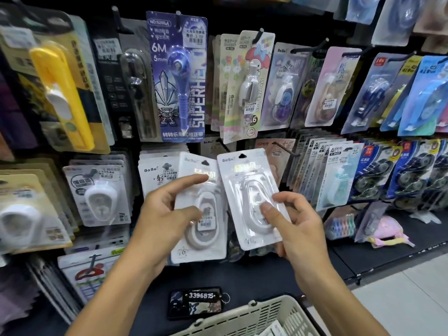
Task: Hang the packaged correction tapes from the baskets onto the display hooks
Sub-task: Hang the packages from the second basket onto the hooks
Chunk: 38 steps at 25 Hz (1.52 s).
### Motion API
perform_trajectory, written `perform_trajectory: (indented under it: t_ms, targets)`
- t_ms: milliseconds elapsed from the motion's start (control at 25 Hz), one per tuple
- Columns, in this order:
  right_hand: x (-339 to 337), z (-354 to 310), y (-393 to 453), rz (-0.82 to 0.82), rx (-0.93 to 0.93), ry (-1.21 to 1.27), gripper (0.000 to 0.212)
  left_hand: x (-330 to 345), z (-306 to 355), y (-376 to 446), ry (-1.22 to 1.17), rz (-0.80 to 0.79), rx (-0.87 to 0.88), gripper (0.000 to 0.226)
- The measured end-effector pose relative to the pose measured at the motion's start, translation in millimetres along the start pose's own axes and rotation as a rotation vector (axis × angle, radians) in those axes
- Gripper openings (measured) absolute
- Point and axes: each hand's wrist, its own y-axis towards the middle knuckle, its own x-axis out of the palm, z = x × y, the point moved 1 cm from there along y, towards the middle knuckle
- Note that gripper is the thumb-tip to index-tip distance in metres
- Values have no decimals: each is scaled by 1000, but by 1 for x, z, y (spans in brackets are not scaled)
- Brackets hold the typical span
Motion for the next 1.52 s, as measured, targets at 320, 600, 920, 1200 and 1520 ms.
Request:
perform_trajectory:
  t_ms: [320,600,920,1200,1520]
  targets:
    - [7,18,0,2,62,38,30,-11,4,0,-10,209,2,45]
    - [43,27,-6,-458,219,110,45,2,-1,-3,-149,115,-37,30]
    - [26,11,0,-93,117,124,23,-3,-4,-5,623,135,218,58]
    - [9,0,-13,92,66,87,15,-2,-18,-6,981,0,138,69]
    - [29,-3,2,36,116,-46,22,-3,-28,-4,1161,-69,136,73]
